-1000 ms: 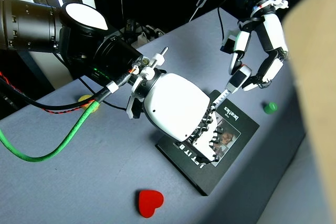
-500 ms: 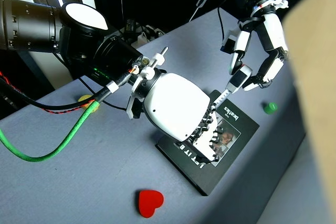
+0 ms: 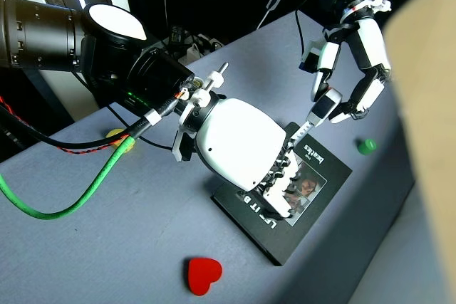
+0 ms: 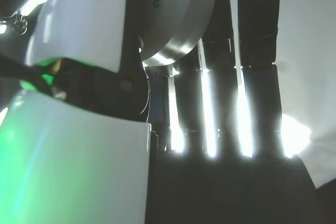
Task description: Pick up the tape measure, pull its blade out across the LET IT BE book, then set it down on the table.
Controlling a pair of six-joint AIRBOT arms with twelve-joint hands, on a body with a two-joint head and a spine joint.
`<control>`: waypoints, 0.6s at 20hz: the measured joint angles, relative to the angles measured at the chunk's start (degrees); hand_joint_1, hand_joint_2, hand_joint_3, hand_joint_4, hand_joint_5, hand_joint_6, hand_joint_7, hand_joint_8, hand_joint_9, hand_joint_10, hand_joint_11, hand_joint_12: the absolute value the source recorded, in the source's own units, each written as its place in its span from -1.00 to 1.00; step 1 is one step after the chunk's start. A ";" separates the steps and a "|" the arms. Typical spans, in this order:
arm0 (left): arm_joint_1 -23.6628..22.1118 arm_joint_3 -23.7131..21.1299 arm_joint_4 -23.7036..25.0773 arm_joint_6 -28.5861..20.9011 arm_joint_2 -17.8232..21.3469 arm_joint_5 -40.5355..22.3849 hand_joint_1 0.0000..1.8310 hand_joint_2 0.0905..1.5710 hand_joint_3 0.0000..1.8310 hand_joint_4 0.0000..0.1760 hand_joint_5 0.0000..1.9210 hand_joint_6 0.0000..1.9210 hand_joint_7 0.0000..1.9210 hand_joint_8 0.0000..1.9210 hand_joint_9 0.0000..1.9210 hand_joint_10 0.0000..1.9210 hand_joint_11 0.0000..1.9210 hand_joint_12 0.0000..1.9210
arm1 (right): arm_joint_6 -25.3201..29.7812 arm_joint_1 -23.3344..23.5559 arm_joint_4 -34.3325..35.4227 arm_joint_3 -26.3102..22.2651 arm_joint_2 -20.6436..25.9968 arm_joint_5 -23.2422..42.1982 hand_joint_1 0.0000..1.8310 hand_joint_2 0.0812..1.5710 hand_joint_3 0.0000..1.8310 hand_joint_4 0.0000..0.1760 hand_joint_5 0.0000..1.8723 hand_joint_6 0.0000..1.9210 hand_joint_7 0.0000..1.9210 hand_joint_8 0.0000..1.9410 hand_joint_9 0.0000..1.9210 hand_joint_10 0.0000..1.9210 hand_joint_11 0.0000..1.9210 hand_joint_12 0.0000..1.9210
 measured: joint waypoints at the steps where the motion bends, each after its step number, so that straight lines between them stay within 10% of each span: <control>1: 0.00 0.02 0.00 0.00 0.00 0.00 0.52 0.32 -1.00 -1.00 0.04 -0.14 0.21 -0.33 0.05 0.14 0.01 -0.04 | -0.02 0.00 -0.07 -0.02 -0.02 0.02 0.29 0.48 -1.00 -0.98 -0.14 0.28 -0.04 0.18 -0.12 -0.08 -0.26 0.49; 12: 0.00 0.02 -0.15 -0.15 0.00 -0.39 0.52 0.32 -1.00 -1.00 0.04 -0.14 0.21 -0.33 0.04 0.14 -0.01 -0.05 | 0.44 0.00 -0.48 -0.59 0.98 0.39 0.30 0.49 -1.00 -1.00 -0.19 0.30 -0.03 0.20 -0.15 -0.04 -0.31 0.48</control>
